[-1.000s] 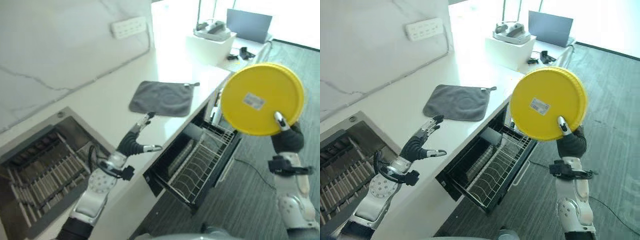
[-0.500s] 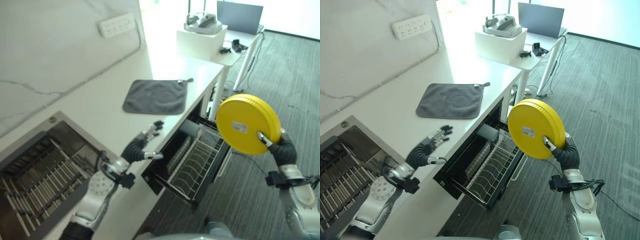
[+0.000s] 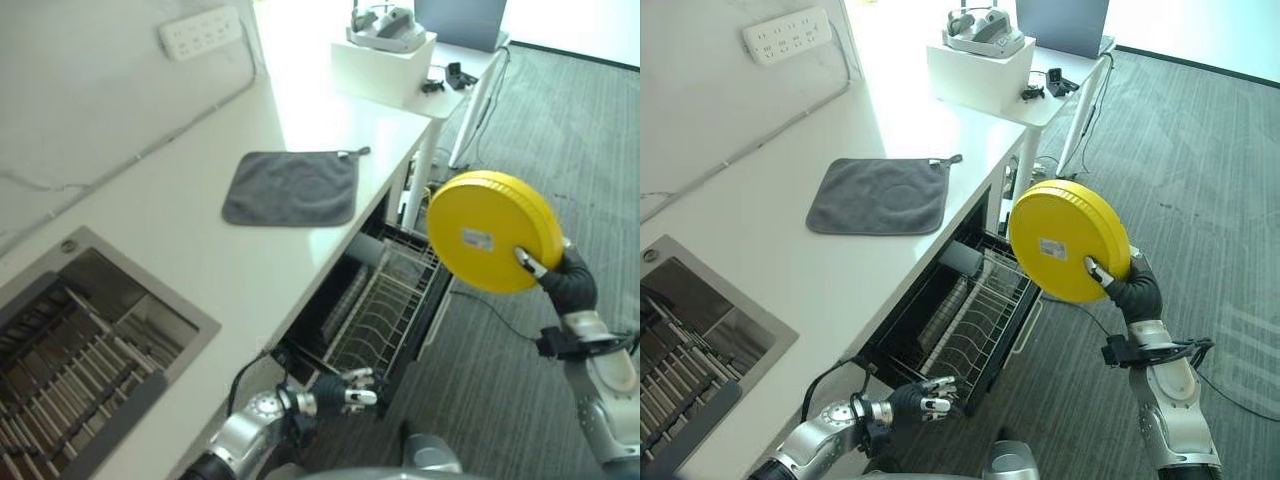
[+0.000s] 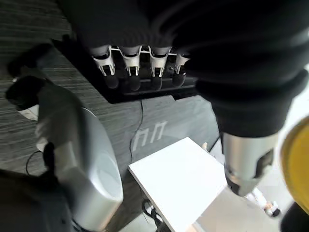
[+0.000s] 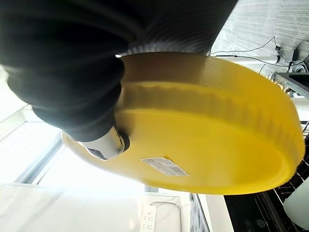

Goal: Place the dishes in the dishwasher.

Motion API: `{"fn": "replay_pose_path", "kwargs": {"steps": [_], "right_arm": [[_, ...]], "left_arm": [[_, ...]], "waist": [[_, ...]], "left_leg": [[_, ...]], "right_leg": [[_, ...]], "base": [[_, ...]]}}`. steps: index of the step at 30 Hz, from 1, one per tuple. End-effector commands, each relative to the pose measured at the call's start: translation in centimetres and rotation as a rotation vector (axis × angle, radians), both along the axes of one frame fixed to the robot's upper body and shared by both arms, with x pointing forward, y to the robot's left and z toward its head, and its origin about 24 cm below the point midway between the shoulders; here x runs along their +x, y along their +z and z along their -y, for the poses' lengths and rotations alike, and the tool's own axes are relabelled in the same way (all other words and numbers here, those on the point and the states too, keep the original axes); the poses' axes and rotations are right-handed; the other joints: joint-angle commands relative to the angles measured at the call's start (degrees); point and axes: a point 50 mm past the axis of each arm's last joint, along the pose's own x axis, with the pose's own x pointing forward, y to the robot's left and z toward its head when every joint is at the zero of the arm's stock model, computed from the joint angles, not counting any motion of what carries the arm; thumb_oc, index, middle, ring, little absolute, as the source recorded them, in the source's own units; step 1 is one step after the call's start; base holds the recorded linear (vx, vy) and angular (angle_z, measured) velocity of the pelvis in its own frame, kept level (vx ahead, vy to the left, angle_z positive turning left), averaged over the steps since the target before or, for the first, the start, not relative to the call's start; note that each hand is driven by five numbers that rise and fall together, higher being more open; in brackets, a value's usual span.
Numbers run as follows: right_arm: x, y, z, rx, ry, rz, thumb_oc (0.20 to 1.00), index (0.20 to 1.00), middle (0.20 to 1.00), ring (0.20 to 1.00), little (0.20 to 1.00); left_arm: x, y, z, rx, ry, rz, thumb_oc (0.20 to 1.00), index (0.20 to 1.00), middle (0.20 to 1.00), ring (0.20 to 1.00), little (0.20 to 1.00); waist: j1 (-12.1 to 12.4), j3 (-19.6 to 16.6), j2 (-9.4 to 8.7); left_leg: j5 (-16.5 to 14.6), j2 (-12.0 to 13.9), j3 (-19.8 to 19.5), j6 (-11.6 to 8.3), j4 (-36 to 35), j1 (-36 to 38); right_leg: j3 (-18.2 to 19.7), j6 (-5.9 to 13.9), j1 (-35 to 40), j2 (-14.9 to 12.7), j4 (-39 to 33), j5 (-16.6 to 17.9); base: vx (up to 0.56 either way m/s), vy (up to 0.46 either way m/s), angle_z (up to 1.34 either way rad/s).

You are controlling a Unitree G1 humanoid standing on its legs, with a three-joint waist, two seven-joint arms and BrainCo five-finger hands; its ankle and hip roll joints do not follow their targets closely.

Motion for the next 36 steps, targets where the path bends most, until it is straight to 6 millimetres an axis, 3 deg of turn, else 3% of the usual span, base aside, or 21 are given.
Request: {"fn": "replay_pose_path", "kwargs": {"steps": [1, 7, 9, 14, 15, 17, 22, 28, 36], "right_arm": [[0.5, 5.0, -0.9, -0.003, 0.079, 0.244, 0.200, 0.200, 0.200, 0.200, 0.200], [0.4, 5.5, -1.5, -0.100, 0.090, 0.248, 0.200, 0.200, 0.200, 0.200, 0.200], [0.4, 5.7, -1.6, -0.140, 0.093, 0.240, 0.200, 0.200, 0.200, 0.200, 0.200], [0.6, 5.7, -1.8, -0.196, 0.108, 0.232, 0.200, 0.200, 0.200, 0.200, 0.200], [0.9, 5.8, -2.0, -0.229, 0.125, 0.212, 0.200, 0.200, 0.200, 0.200, 0.200], [1.2, 5.7, -2.2, -0.248, 0.146, 0.197, 0.200, 0.200, 0.200, 0.200, 0.200], [1.7, 5.6, -2.7, -0.366, 0.150, 0.201, 0.200, 0.200, 0.200, 0.200, 0.200], [2.0, 5.2, -2.2, -0.632, 0.107, 0.215, 0.200, 0.200, 0.200, 0.200, 0.200], [1.5, 3.5, -0.8, -0.845, 0.119, 0.165, 0.200, 0.200, 0.200, 0.200, 0.200]], "left_arm": [[0.5, -0.1, -1.8, 0.130, 0.035, 0.121, 1.000, 1.000, 1.000, 1.000, 1.000], [-1.8, -3.8, -7.6, 0.641, 0.211, 0.133, 1.000, 1.000, 1.000, 1.000, 1.000], [-4.7, -5.6, -11.2, 0.870, 0.289, 0.055, 1.000, 1.000, 1.000, 1.000, 1.000], [-7.7, -6.6, -13.3, 0.949, 0.401, -0.085, 1.000, 1.000, 1.000, 1.000, 1.000], [-9.5, -7.2, -13.8, 0.969, 0.463, -0.177, 1.000, 1.000, 1.000, 1.000, 1.000], [-10.9, -7.5, -14.1, 0.978, 0.519, -0.248, 1.000, 1.000, 1.000, 1.000, 1.000], [-13.1, -7.6, -14.9, 0.990, 0.619, -0.353, 1.000, 1.000, 1.000, 1.000, 1.000], [-13.5, -7.3, -15.8, 0.918, 0.699, -0.346, 1.000, 1.000, 1.000, 1.000, 1.000], [-8.8, -6.1, -15.5, 0.821, 0.584, -0.130, 1.000, 1.000, 1.000, 1.000, 1.000]], "waist": [[0.43, -1.49, -0.74], [2.07, -2.03, -0.97], [3.66, -2.32, -1.31], [5.51, -2.38, -1.34], [6.67, -2.33, -1.42], [7.49, -2.28, -1.53], [9.46, -2.30, -1.61], [11.03, -2.08, -1.85], [11.73, -1.28, -2.03]], "left_leg": [[-9.69, 1.98, -3.16, 2.89, 10.22, -2.28], [-8.43, 2.13, -4.40, 2.25, 8.78, -2.36], [-6.99, 2.27, -6.13, 1.51, 7.10, -2.81], [-5.04, 2.58, -8.08, 0.77, 4.57, -3.10], [-3.95, 2.97, -9.23, 0.19, 3.63, -3.81], [-3.69, 3.02, -10.23, -0.03, 3.78, -4.42], [-3.02, 3.12, -12.08, -0.16, 3.73, -5.66], [-2.74, 2.91, -13.36, -0.22, 3.64, -6.27], [-2.51, 2.36, -14.54, 0.36, 4.26, -7.95]], "right_leg": [[-3.43, 1.40, -2.06, -4.57, 8.13, -4.36], [-4.60, 1.12, -1.08, -4.45, 7.90, -5.10], [-5.73, 0.88, -0.52, -3.98, 7.44, -5.59], [-6.94, 0.51, 0.28, -3.25, 6.77, -6.07], [-7.66, 0.14, 0.76, -2.75, 6.26, -6.36], [-7.94, -0.15, 1.03, -2.49, 6.06, -6.54], [-8.90, -0.59, 1.37, -2.21, 5.49, -6.49], [-9.83, -0.69, 2.07, -2.16, 5.48, -6.88], [-10.71, -0.69, 1.98, -2.23, 6.47, -7.03]], "base": [[0.01, 0.033, -0.05], [0.05, 0.014, 0.04], [0.05, -0.017, 0.24], [0.04, 0.001, 0.19], [0.04, 0.014, 0.34], [0.04, 0.017, 0.26], [0.01, 0.004, 0.05], [0.02, -0.010, 0.12], [-0.01, -0.029, 0.11]]}}
